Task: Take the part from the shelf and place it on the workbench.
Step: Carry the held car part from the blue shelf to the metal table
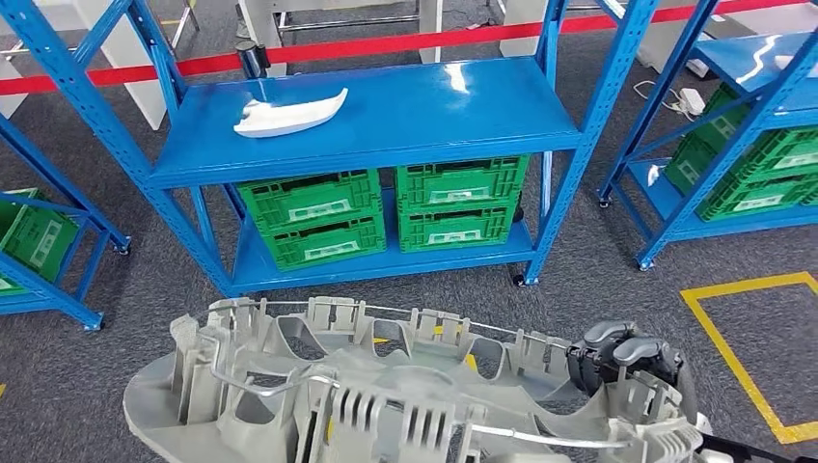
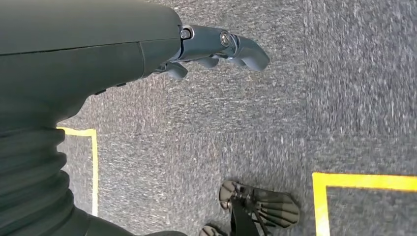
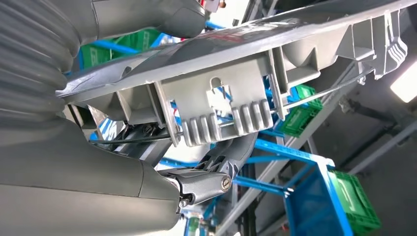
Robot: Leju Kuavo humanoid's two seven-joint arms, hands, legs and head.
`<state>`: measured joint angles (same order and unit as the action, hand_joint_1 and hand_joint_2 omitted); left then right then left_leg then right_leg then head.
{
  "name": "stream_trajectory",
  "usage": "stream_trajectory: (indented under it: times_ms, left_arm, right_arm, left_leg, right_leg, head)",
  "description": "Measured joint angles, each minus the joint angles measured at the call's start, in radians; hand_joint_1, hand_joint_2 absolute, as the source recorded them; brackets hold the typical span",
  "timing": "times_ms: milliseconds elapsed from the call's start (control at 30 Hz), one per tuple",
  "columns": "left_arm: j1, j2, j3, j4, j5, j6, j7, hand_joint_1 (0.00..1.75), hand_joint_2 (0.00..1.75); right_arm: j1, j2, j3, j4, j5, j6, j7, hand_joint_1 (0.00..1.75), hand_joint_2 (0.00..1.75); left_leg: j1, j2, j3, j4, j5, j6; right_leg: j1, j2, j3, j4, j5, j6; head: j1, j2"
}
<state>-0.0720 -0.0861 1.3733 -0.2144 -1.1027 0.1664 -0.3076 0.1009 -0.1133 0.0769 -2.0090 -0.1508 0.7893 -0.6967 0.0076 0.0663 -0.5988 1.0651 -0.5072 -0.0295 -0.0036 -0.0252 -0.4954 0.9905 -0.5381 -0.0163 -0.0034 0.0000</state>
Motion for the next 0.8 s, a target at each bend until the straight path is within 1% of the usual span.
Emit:
stream_trajectory:
  times_ms: [33, 67, 100, 133, 167, 200, 233, 267, 300, 333, 367, 400, 433, 467, 500, 533, 567, 600, 633, 667, 700, 733, 767, 800]
  left_arm:
    - [0.001, 0.0, 0.0, 0.0, 0.0, 0.0, 0.003, 0.0, 1.75]
    - [0.001, -0.001, 0.0, 0.001, 0.001, -0.001, 0.006, 0.0, 1.75]
    - [0.002, -0.001, 0.0, 0.001, 0.002, -0.002, 0.009, 0.0, 1.75]
    - [0.002, -0.001, 0.0, 0.001, 0.002, -0.003, 0.011, 0.0, 1.75]
    - [0.002, -0.001, 0.0, 0.001, 0.002, -0.004, 0.013, 0.0, 1.75]
    - [0.002, -0.001, 0.0, 0.001, 0.003, -0.005, 0.014, 0.0, 1.75]
    - [0.001, -0.002, 0.0, 0.001, 0.003, -0.006, 0.014, 0.0, 1.75]
    - [0.001, -0.002, 0.0, 0.001, 0.003, -0.007, 0.015, 0.0, 1.75]
    - [0.0, -0.002, 0.0, 0.002, 0.003, -0.009, 0.015, 0.0, 1.75]
    - [0.0, -0.003, 0.0, 0.002, 0.003, -0.011, 0.015, 0.0, 1.75]
    - [-0.001, -0.003, 0.0, 0.002, 0.003, -0.014, 0.015, 0.0, 1.75]
    - [-0.001, -0.004, 0.0, 0.002, 0.003, -0.017, 0.015, 0.0, 1.75]
    - [-0.002, -0.006, 0.0, 0.002, 0.003, -0.019, 0.015, 0.0, 1.75]
    - [-0.003, -0.008, 0.0, 0.002, 0.003, -0.022, 0.014, 0.0, 1.75]
    - [-0.003, -0.01, 0.0, 0.003, 0.003, -0.024, 0.013, 0.0, 1.75]
    - [-0.003, -0.013, 0.0, 0.003, 0.003, -0.025, 0.011, 0.0, 1.75]
    - [-0.002, -0.013, 0.0, 0.003, 0.003, -0.026, 0.01, 0.0, 1.75]
    - [-0.001, -0.014, 0.0, 0.003, 0.003, -0.027, 0.009, 0.0, 1.75]
    - [-0.001, -0.014, 0.0, 0.004, 0.003, -0.028, 0.008, 0.0, 1.75]
    - [-0.001, -0.016, 0.0, 0.004, 0.003, -0.029, 0.006, 0.0, 1.75]
    - [-0.002, -0.018, 0.0, 0.005, 0.003, -0.03, 0.004, 0.0, 1.75]
    - [-0.004, -0.021, 0.0, 0.006, 0.003, -0.032, 0.002, 0.0, 1.75]
    - [-0.006, -0.023, 0.0, 0.006, 0.003, -0.033, -0.002, 0.0, 1.75]
    - [-0.008, -0.026, 0.0, 0.007, 0.003, -0.033, -0.006, 0.0, 1.75]
  right_arm:
    - [0.0, 0.0, 0.0, -0.001, -0.001, -0.002, 0.0, 1.75, 1.75]
    - [-0.001, -0.001, 0.0, -0.002, -0.004, -0.004, 0.0, 1.75, 1.75]
    - [-0.001, -0.001, 0.0, -0.002, -0.006, -0.006, 0.0, 1.75, 1.75]
    - [-0.001, -0.003, 0.0, -0.002, -0.009, -0.009, 0.0, 1.75, 1.75]
    - [-0.002, -0.006, 0.0, -0.002, -0.011, -0.012, 0.0, 1.75, 1.75]
    - [-0.005, -0.009, 0.0, -0.002, -0.012, -0.016, 0.0, 1.75, 1.75]
    - [-0.009, -0.013, 0.0, -0.002, -0.01, -0.021, 0.0, 1.75, 1.75]
    - [-0.014, -0.016, 0.001, -0.001, -0.006, -0.029, 0.0, 1.75, 1.75]
    - [-0.02, -0.021, 0.002, -0.001, -0.001, -0.038, 0.0, 1.75, 1.75]
    - [-0.025, -0.025, 0.005, -0.001, 0.007, -0.05, 0.001, 1.75, 1.75]
    - [-0.029, -0.029, 0.008, -0.001, 0.015, -0.062, 0.001, 1.75, 1.75]
    - [-0.032, -0.034, 0.01, -0.001, 0.023, -0.074, 0.001, 1.75, 1.75]
    - [-0.032, -0.04, 0.012, -0.001, 0.03, -0.085, 0.001, 1.75, 1.75]
    - [-0.033, -0.047, 0.013, -0.002, 0.035, -0.094, 0.001, 1.75, 1.75]
    - [-0.033, -0.055, 0.013, -0.004, 0.037, -0.1, 0.001, 1.75, 1.75]
    - [-0.033, -0.062, 0.014, -0.006, 0.037, -0.103, 0.001, 1.75, 1.75]
    - [-0.033, -0.07, 0.015, -0.008, 0.036, -0.103, 0.001, 1.75, 1.75]
    - [-0.033, -0.076, 0.015, -0.01, 0.034, -0.103, 0.0, 1.75, 1.75]
    - [-0.032, -0.082, 0.016, -0.011, 0.033, -0.101, 0.001, 1.75, 1.75]
    - [-0.032, -0.088, 0.017, -0.012, 0.032, -0.098, 0.001, 1.75, 1.75]
    - [-0.032, -0.093, 0.018, -0.014, 0.033, -0.094, 0.001, 1.75, 1.75]
    - [-0.035, -0.098, 0.018, -0.016, 0.033, -0.088, 0.001, 1.75, 1.75]
    - [-0.04, -0.103, 0.019, -0.019, 0.033, -0.082, 0.001, 1.75, 1.75]
    - [-0.049, -0.106, 0.021, -0.021, 0.034, -0.076, 0.001, 1.75, 1.75]
  left_leg:
    - [0.002, -0.026, -0.02, 0.05, -0.036, -0.004]
    - [0.003, -0.047, -0.044, 0.114, -0.076, -0.007]
    - [0.003, -0.056, -0.067, 0.178, -0.107, -0.009]
    - [0.003, -0.06, -0.08, 0.221, -0.12, -0.009]
    - [0.002, -0.061, -0.076, 0.228, -0.112, -0.007]
    - [0.002, -0.064, -0.054, 0.195, -0.086, -0.005]
    - [0.002, -0.072, -0.015, 0.13, -0.052, 0.0]
    - [0.002, -0.09, 0.027, 0.059, -0.029, 0.006]
    - [0.002, -0.108, 0.06, 0.0, -0.014, 0.01]
    - [0.002, -0.122, 0.079, -0.037, -0.01, 0.013]
    - [0.001, -0.128, 0.085, -0.051, -0.015, 0.016]
    - [0.0, -0.123, 0.083, -0.056, -0.012, 0.019]
    - [0.001, -0.113, 0.082, -0.061, -0.01, 0.025]
    - [0.003, -0.103, 0.081, -0.065, -0.007, 0.032]
    - [0.005, -0.092, 0.08, -0.07, -0.003, 0.039]
    - [0.006, -0.08, 0.079, -0.073, 0.0, 0.044]
    - [0.005, -0.069, 0.076, -0.072, 0.001, 0.047]
    - [0.005, -0.057, 0.073, -0.07, 0.001, 0.047]
    - [0.005, -0.045, 0.069, -0.068, 0.001, 0.047]
    - [0.005, -0.034, 0.067, -0.065, 0.001, 0.047]
    - [0.005, -0.023, 0.065, -0.063, 0.001, 0.046]
    - [0.005, -0.014, 0.065, -0.06, 0.0, 0.044]
    - [0.005, -0.005, 0.064, -0.057, -0.002, 0.041]
    - [0.002, 0.003, 0.063, -0.052, -0.005, 0.037]
  right_leg:
    - [-0.002, 0.008, -0.006, -0.001, 0.007, -0.005]
    - [-0.001, 0.016, -0.014, 0.0, 0.012, -0.008]
    - [0.0, 0.025, -0.021, 0.002, 0.017, -0.01]
    - [0.0, 0.034, -0.027, 0.004, 0.021, -0.01]
    - [0.001, 0.044, -0.032, 0.007, 0.024, -0.009]
    - [0.001, 0.054, -0.037, 0.01, 0.025, -0.008]
    - [0.001, 0.064, -0.039, 0.013, 0.026, -0.006]
    - [0.002, 0.073, -0.041, 0.015, 0.028, -0.004]
    - [0.002, 0.081, -0.044, 0.017, 0.03, 0.0]
    - [0.001, 0.089, -0.047, 0.018, 0.033, 0.006]
    - [0.0, 0.097, -0.052, 0.018, 0.037, 0.013]
    - [-0.001, 0.106, -0.056, 0.018, 0.041, 0.021]
    - [-0.002, 0.109, -0.06, 0.019, 0.043, 0.027]
    - [-0.002, 0.099, -0.067, 0.028, 0.037, 0.033]
    - [-0.001, 0.084, -0.081, 0.055, 0.02, 0.039]
    - [-0.001, 0.064, -0.104, 0.104, -0.009, 0.044]
    - [-0.002, 0.048, -0.136, 0.169, -0.042, 0.05]
    - [-0.004, 0.041, -0.17, 0.24, -0.073, 0.054]
    - [-0.006, 0.039, -0.196, 0.293, -0.09, 0.058]
    - [-0.008, 0.037, -0.205, 0.312, -0.088, 0.061]
    - [-0.011, 0.033, -0.194, 0.293, -0.069, 0.062]
    - [-0.012, 0.025, -0.163, 0.235, -0.035, 0.063]
    - [-0.013, 0.005, -0.123, 0.16, -0.004, 0.063]
    - [-0.011, -0.012, -0.09, 0.095, 0.018, 0.059]
  head:
    - [-0.002, 0.0]
    - [-0.005, 0.0]
    - [-0.007, 0.0]
    - [-0.008, 0.0]
    - [-0.008, 0.0]
    - [-0.009, 0.0]
    - [-0.009, 0.0]
    - [-0.01, 0.0]
    - [-0.009, 0.0]
    - [-0.01, 0.0]
    - [-0.01, 0.0]
    - [-0.01, 0.0]
    - [-0.011, 0.0]
    - [-0.01, 0.0]
    - [-0.007, 0.0]
    - [-0.004, 0.0]
    - [-0.001, 0.0]
    - [0.001, 0.0]
    - [0.002, 0.0]
    - [0.003, 0.0]
    - [0.004, 0.0]
    - [0.005, 0.0]
    - [0.006, 0.0]
    - [0.008, 0.0]
